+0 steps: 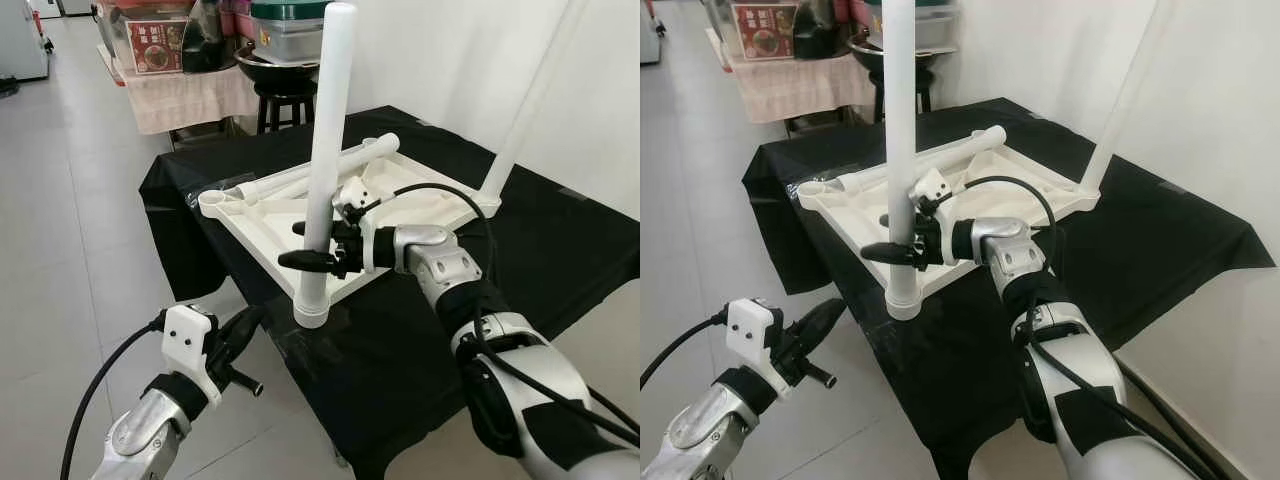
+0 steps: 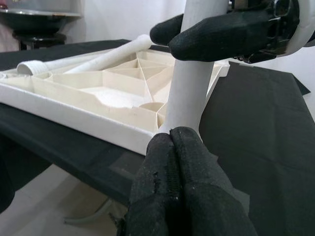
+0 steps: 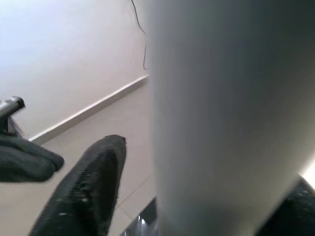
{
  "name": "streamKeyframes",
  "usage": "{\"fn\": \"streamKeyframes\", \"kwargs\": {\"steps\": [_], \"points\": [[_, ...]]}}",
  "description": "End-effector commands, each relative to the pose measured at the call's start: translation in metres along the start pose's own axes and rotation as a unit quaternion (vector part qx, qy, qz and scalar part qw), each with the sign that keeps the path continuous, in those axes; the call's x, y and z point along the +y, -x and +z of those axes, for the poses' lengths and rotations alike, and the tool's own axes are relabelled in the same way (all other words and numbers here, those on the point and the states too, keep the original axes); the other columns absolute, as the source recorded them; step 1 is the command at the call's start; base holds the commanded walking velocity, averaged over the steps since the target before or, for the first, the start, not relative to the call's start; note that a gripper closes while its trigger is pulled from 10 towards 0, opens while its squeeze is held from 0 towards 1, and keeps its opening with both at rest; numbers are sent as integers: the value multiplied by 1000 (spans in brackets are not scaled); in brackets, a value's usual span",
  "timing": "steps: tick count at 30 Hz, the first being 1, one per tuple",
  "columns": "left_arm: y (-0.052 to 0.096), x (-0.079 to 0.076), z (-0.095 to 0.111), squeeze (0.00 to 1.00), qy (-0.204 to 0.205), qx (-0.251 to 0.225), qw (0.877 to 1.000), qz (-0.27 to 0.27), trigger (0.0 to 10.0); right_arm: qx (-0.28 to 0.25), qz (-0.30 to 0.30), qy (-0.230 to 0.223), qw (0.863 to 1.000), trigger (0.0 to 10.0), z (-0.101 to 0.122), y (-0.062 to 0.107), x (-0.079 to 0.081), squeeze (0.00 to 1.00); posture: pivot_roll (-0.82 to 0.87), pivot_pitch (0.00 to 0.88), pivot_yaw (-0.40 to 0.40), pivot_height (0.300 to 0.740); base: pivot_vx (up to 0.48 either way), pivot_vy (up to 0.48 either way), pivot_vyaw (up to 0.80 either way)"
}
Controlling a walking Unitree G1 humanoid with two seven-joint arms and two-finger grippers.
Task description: Building children table
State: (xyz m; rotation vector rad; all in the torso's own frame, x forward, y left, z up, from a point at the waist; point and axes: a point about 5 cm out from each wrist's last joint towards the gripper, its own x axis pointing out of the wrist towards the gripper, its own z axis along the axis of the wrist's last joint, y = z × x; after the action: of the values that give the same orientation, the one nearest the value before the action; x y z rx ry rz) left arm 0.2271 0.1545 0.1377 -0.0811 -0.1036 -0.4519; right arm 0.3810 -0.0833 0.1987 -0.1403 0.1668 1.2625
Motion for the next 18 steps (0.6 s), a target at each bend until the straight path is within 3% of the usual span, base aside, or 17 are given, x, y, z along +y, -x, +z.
{"fn": "streamKeyframes", "kwargs": {"steps": [1, 17, 18], "points": [[1, -3, 1, 0, 1, 4, 1000, -10, 10000, 12, 35, -16, 999, 0, -7, -8, 7, 0, 123, 4, -74, 740, 0, 0, 0], [3, -3, 0, 0, 3, 8, 1000, -11, 10000, 6, -7, -14, 1000, 0, -13, 5, -1, 0, 115, 0, -73, 740, 0, 0, 0], [2, -3, -1, 0, 4, 7, 1000, -10, 10000, 28, -81, -13, 996, 0, -20, 15, -10, 0, 99, 0, -84, 740, 0, 0, 0]]}}
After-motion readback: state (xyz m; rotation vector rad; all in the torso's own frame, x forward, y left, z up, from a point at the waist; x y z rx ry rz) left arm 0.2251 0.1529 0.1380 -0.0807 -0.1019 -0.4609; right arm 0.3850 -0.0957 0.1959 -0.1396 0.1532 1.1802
